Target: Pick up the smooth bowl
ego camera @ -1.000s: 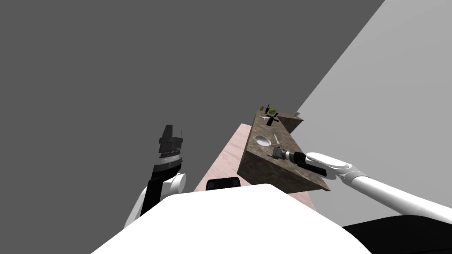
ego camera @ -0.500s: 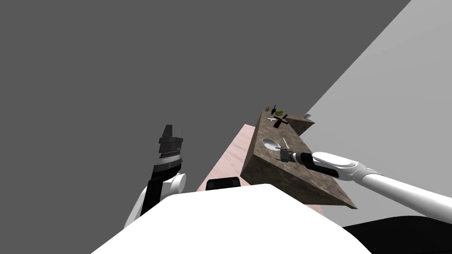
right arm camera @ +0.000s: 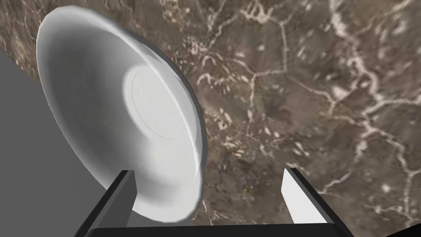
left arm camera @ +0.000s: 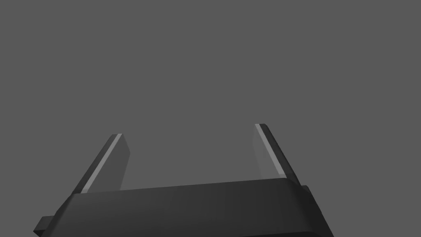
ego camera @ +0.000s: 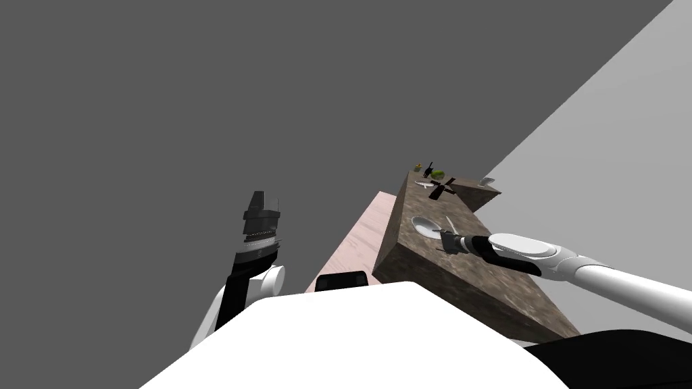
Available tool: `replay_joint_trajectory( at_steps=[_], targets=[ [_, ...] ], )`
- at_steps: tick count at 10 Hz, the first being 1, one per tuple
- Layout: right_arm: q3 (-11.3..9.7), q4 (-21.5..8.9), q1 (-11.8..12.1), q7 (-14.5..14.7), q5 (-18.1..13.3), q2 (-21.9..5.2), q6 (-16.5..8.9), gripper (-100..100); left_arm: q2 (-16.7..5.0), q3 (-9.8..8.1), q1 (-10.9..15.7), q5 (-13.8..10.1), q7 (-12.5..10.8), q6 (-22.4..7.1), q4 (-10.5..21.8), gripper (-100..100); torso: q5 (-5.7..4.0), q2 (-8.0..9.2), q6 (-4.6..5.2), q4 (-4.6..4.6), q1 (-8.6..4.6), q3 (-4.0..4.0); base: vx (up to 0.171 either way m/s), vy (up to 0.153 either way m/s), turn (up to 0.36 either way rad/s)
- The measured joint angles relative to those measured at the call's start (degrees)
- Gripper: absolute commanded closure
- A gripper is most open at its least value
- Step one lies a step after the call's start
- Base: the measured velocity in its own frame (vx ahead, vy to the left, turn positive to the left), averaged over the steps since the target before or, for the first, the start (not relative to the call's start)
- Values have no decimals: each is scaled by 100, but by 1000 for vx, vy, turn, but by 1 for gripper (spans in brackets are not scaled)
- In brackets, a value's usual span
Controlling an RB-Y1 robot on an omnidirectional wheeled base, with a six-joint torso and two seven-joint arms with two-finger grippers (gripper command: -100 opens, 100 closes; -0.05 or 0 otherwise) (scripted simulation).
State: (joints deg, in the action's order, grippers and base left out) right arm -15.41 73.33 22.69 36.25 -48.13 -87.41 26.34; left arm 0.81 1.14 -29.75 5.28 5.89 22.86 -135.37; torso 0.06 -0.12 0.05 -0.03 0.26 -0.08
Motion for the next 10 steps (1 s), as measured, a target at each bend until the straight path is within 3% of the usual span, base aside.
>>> replay_joint_trajectory(
  at_steps=[2,3,4,7,10],
  targets=[
    [-186,-139,69,0,-158,-179,-3,-100,0,-1,-1,0,0,0,0,0,-3,-14,2,-3,-14,-8,78,7,28],
    [-196,-149,68,3,-165,-181,2,0,0,-1,0,0,0,0,0,0,-5,3,3,0,-20,1,9,1,2],
    [-194,-147,67,3,-165,-181,1,-100,0,-1,0,0,0,0,0,0,-6,17,4,4,-21,10,-34,-7,213],
    [-316,-424,-27,-173,-157,-81,-28,-100,-1,0,2,0,0,-1,1,0,-8,69,2,16,-34,40,-131,-29,299],
    [-333,-639,112,-344,-40,-8,-138,-100,-1,0,2,0,0,-1,1,0,-7,82,4,20,-31,49,-143,-14,289]
  ],
)
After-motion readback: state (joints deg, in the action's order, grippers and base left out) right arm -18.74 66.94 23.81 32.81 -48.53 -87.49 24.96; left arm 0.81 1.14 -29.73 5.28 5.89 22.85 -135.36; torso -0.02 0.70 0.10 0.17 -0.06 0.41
